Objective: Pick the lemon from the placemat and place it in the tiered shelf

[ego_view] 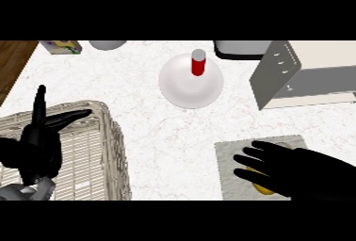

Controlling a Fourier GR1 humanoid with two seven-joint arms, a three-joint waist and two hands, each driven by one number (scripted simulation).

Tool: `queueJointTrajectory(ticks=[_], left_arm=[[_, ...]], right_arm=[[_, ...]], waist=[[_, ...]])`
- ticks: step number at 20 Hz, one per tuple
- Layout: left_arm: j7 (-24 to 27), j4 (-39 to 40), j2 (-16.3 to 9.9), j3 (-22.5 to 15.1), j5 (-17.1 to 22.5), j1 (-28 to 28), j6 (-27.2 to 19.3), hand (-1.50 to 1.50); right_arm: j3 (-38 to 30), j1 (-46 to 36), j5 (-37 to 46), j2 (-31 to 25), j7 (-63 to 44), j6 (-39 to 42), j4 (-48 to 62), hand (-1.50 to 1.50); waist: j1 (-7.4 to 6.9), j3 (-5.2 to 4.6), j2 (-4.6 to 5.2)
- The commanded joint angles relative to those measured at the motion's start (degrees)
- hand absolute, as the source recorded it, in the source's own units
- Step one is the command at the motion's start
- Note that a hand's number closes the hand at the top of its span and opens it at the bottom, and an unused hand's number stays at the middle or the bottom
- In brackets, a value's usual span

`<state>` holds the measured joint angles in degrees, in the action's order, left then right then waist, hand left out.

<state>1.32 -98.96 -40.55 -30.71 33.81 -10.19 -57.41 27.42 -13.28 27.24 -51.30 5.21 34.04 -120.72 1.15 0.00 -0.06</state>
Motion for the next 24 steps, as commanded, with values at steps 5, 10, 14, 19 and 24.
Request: queueJointTrajectory(ticks=[5, 10, 14, 19, 24], left_arm=[[4.1, 1.2, -0.3, 0.4, 2.6, 2.0, 13.2, 0.00], [3.1, 3.5, -0.3, 0.3, 2.9, -2.4, 13.8, 0.00], [4.2, 3.0, -1.1, -0.3, 3.0, -0.4, 13.7, 0.00], [4.5, 1.2, -2.0, -0.6, 4.5, 0.8, 14.5, 0.00], [1.5, 1.6, -1.7, -2.0, 3.8, -3.5, 10.3, 0.00]], right_arm=[[4.4, 4.3, 14.8, 1.7, 1.4, -8.4, 6.7, -1.50], [3.5, 3.7, 15.2, 3.5, 5.7, -10.5, 12.3, -1.50], [3.3, 5.9, 17.6, 1.9, 9.2, -13.1, 13.8, -1.50], [5.9, 6.3, 22.0, 5.8, 7.5, -15.0, 17.9, -1.50], [6.7, 4.9, 23.7, 10.6, 11.3, -18.3, 25.3, -1.50]], waist=[[-1.22, -0.03, 0.20], [-0.91, -0.02, 0.40], [-0.81, -0.02, 0.24], [-1.27, -0.04, 0.17], [-1.19, 0.04, 0.24]])
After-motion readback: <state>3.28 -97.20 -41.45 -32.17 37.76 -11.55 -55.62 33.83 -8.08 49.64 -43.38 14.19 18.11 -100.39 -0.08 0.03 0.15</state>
